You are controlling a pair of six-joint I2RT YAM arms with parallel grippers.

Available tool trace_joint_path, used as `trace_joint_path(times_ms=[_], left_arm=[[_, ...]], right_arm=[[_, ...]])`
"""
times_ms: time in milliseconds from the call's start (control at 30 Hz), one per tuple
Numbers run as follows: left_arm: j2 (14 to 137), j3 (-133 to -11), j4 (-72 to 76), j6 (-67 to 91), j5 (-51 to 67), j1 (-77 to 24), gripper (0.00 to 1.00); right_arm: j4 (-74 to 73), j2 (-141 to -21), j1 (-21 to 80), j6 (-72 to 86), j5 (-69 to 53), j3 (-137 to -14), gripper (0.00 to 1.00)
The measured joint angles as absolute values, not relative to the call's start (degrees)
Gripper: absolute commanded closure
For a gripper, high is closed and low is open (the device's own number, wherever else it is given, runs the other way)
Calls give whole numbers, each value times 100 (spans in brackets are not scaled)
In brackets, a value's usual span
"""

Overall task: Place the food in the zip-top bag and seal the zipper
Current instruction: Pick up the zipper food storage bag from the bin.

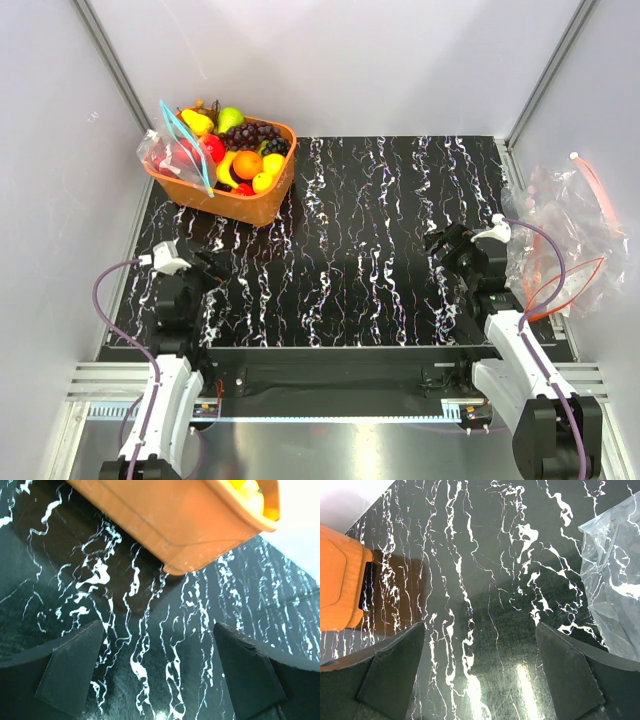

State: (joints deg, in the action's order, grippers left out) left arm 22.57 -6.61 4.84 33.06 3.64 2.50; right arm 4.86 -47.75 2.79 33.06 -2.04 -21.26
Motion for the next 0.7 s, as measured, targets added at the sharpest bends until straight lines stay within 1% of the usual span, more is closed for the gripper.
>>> trace_joint_path(times_ms=[133,267,367,500,700], left_arm=[[2591,-790,377,3341,292,242,1],[2974,-1415,-56,3457,-60,117,1],[3288,-2202,-515,3485,-375,30,1],[3885,-3656,-1125,3465,-819,-93,1],[5404,-5894,-1820,3317,-1173,-102,2]], right_arm=[[484,-4777,279,3306,-198,-2126,0],[489,-4777,279,3306,-204,-2123,0],[519,-4772,279,3306,-217,-2086,0],[534,-4748,279,3306,-248,-2043,0],[622,-4657,279,3304,-266,-2001,0]])
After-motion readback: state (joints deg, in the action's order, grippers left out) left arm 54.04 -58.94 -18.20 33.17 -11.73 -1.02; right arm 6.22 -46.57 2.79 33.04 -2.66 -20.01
